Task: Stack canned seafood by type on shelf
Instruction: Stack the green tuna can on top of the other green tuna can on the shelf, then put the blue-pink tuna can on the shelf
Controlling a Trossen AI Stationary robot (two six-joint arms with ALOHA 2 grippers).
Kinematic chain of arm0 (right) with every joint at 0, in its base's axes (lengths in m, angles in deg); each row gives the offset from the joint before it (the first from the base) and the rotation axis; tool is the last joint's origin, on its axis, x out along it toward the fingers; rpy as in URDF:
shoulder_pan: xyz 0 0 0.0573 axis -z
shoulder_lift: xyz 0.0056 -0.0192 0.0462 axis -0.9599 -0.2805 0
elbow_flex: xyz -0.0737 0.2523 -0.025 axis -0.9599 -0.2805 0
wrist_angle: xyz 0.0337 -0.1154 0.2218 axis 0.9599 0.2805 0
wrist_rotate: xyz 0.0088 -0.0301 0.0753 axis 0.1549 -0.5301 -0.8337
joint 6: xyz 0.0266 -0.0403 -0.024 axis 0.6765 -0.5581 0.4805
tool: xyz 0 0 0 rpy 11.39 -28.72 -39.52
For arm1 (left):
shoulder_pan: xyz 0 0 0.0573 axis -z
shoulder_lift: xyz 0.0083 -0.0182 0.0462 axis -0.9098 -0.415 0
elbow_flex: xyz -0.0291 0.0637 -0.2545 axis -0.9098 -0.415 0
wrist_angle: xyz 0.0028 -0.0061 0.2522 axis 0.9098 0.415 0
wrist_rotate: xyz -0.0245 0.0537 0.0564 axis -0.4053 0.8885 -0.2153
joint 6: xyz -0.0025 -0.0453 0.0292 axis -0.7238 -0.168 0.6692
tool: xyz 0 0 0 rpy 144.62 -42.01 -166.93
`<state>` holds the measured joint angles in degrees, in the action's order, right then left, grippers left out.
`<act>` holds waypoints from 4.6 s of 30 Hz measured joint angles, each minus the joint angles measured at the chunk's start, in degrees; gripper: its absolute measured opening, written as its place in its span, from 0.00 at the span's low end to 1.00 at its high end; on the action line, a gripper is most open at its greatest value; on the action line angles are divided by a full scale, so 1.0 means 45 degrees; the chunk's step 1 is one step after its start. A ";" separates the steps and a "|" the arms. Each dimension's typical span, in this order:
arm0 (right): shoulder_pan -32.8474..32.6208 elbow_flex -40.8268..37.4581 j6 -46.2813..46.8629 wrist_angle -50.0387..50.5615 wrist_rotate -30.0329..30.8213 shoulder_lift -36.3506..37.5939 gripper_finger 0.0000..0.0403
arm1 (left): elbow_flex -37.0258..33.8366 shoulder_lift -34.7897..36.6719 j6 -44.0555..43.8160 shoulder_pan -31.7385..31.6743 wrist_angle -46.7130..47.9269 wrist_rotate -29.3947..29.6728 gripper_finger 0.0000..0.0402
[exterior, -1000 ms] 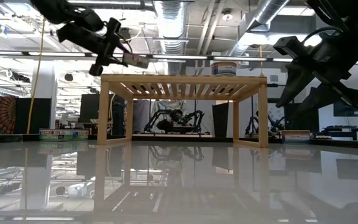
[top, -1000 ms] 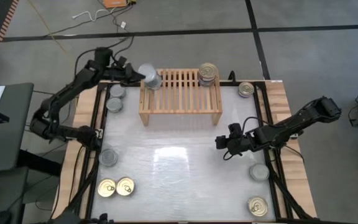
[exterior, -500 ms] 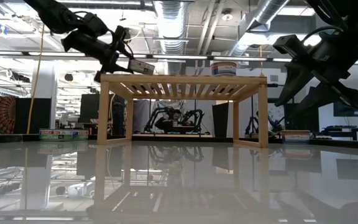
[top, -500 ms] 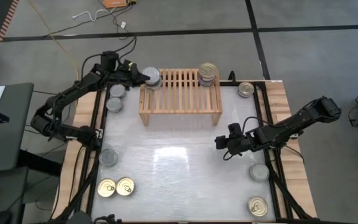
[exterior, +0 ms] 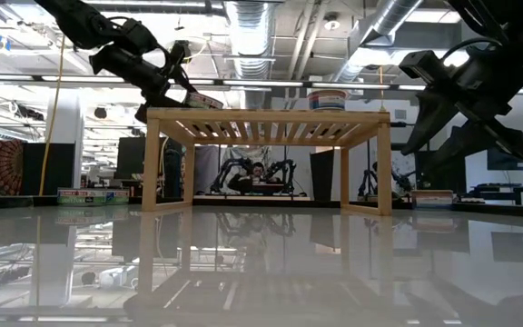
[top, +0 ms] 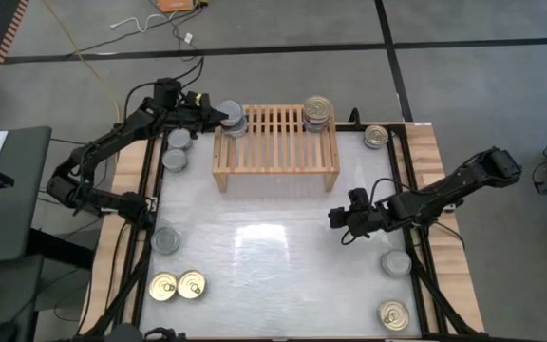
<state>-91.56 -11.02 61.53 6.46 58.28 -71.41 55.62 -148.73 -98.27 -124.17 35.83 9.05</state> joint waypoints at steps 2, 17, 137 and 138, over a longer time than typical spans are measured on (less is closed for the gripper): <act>0.0000 0.0000 -0.0011 0.0004 0.0000 0.0000 0.44 | 0.0000 0.0000 0.0141 0.0110 -0.0012 0.0116 0.36; -0.0009 0.0000 -0.0334 -0.0005 -0.0021 -0.0002 0.44 | 0.0010 0.0000 -0.0199 0.1219 -0.0005 0.0301 0.53; -0.3307 0.0005 -0.0669 -0.1296 -0.0024 -0.0003 0.34 | 0.2395 -0.5785 -0.6220 2.0995 0.8601 0.7334 0.46; -0.3329 0.0005 -0.0669 -0.1321 -0.0018 -0.0003 0.34 | 0.2395 -0.5785 -0.5917 2.0650 0.8394 0.7420 0.46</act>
<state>-106.54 -11.00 58.52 0.51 58.20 -71.42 66.40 -174.76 -124.90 -31.25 73.60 42.44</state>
